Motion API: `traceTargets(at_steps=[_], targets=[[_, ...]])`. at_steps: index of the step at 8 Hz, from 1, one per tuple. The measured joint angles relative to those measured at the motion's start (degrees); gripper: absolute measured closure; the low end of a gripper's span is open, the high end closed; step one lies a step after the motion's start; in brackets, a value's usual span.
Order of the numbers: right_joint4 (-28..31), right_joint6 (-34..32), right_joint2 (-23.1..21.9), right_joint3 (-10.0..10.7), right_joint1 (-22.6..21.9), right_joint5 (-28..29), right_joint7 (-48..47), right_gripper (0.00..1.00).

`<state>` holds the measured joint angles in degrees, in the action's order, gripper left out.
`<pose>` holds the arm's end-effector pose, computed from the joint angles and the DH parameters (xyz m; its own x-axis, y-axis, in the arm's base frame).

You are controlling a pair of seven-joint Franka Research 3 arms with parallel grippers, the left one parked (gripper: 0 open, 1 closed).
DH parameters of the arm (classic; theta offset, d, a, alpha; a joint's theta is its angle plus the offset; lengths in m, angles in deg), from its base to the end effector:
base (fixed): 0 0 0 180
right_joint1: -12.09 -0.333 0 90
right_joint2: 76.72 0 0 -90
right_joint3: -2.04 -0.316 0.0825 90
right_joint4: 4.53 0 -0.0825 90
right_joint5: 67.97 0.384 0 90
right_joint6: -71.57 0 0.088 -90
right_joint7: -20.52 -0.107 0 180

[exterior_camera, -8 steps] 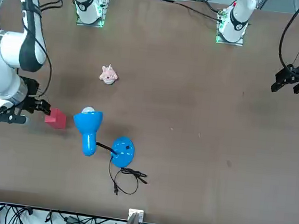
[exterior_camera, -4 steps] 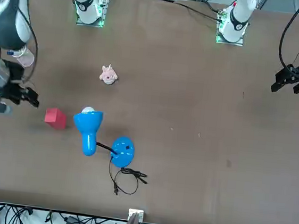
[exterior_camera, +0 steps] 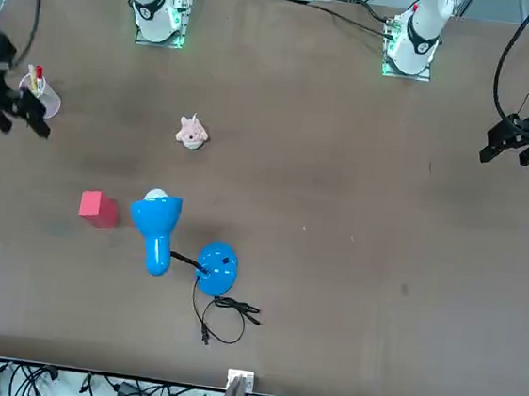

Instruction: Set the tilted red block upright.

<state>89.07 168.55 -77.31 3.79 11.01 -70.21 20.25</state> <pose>0.5622 -0.0104 0.6115 0.9975 -0.0116 0.0693 -0.0143 -0.9992 0.0384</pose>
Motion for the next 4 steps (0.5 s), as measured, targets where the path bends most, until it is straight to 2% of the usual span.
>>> traceTargets(at_steps=[4], targets=[[1.05,-7.24,-5.7,-0.04,-0.66,0.44,-0.14,0.0]])
